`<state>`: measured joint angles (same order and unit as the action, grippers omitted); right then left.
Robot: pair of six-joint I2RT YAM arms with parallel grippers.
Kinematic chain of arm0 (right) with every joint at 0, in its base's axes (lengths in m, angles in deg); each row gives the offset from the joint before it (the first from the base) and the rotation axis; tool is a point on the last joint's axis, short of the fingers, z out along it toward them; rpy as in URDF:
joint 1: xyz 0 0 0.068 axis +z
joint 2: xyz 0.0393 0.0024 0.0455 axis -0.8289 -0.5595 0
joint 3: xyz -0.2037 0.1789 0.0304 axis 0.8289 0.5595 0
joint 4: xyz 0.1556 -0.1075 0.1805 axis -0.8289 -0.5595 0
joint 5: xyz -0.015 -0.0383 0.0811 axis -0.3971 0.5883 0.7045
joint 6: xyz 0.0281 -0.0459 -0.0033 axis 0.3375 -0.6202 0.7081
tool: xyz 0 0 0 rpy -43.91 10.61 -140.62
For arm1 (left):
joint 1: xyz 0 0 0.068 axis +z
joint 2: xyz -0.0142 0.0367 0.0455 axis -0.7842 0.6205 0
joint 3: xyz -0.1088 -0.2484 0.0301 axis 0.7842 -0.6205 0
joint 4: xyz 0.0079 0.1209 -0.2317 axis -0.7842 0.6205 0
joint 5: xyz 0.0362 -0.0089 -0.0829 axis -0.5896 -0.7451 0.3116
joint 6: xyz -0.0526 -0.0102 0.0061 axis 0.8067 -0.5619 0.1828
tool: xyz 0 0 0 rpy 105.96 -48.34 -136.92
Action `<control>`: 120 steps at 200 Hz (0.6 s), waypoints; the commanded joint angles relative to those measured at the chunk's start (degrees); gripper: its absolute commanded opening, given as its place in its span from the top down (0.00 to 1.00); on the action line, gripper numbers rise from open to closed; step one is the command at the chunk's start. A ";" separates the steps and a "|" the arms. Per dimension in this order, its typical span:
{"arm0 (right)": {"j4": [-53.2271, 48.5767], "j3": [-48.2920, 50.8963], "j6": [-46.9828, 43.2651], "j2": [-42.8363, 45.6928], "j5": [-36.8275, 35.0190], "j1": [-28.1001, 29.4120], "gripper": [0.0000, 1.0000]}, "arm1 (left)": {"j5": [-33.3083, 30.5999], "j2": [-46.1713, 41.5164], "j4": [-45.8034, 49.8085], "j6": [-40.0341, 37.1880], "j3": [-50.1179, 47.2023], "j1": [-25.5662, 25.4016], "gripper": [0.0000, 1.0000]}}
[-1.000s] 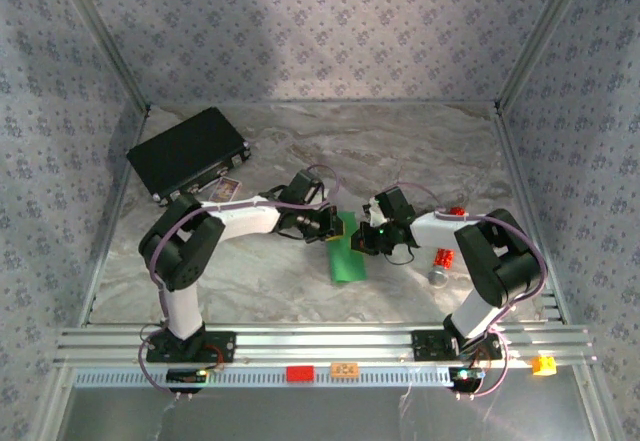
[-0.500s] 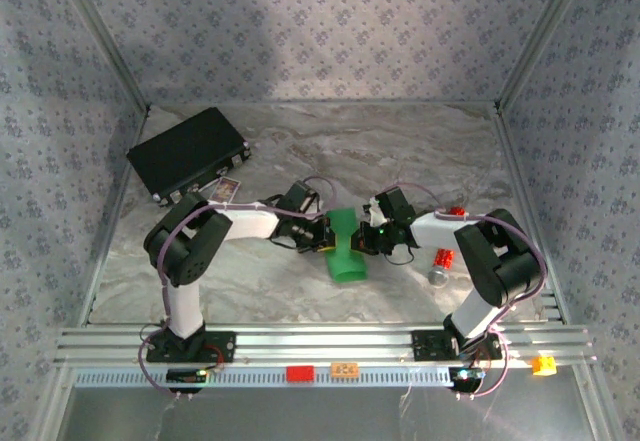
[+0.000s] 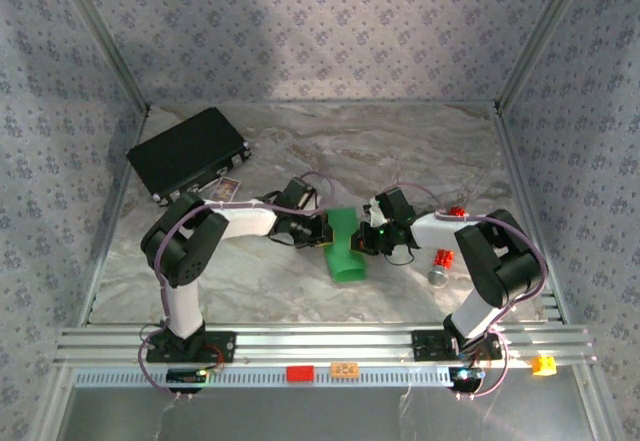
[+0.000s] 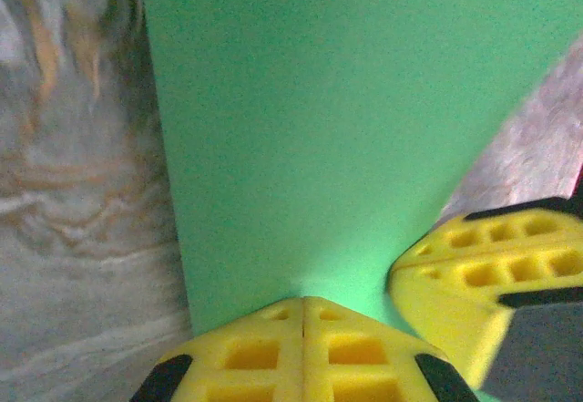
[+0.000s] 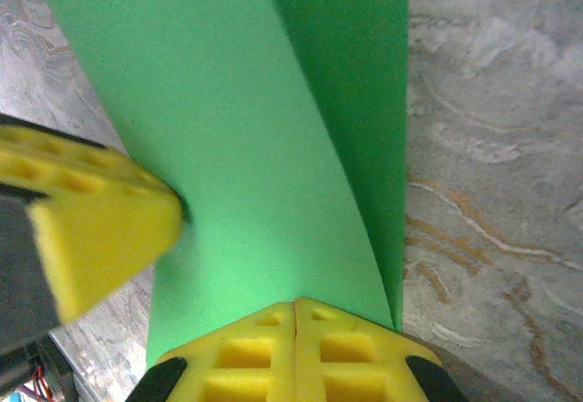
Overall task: Fold a paper plane with a square sheet of paper (pick it up from the middle)
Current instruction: First fold the square sheet of paper in half at the center of the table.
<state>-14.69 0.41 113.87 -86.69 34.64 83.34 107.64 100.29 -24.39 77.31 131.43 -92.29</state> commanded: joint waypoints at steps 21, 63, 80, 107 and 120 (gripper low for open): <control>-7.85 3.06 0.43 -2.18 -8.46 -0.24 1.00 | 0.63 3.08 0.67 -1.24 3.32 1.60 1.00; -7.26 3.59 0.47 -2.11 -8.37 -0.22 1.00 | 0.23 5.74 -1.93 -0.93 0.91 2.06 1.00; -7.36 3.70 0.40 -1.87 -8.45 -0.17 1.00 | -0.65 6.19 -2.47 -1.51 -0.26 2.66 1.00; -7.55 3.74 0.40 -1.67 -8.54 -0.27 1.00 | 0.25 5.30 -2.17 -2.12 -0.05 3.55 0.98; -7.60 3.76 0.42 -1.62 -8.64 -0.26 1.00 | 1.05 4.43 -1.43 -2.54 1.28 3.64 0.97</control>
<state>-13.95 1.02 113.89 -86.38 34.51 83.34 109.82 104.25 -28.54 76.63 132.77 -89.51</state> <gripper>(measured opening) 0.066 0.042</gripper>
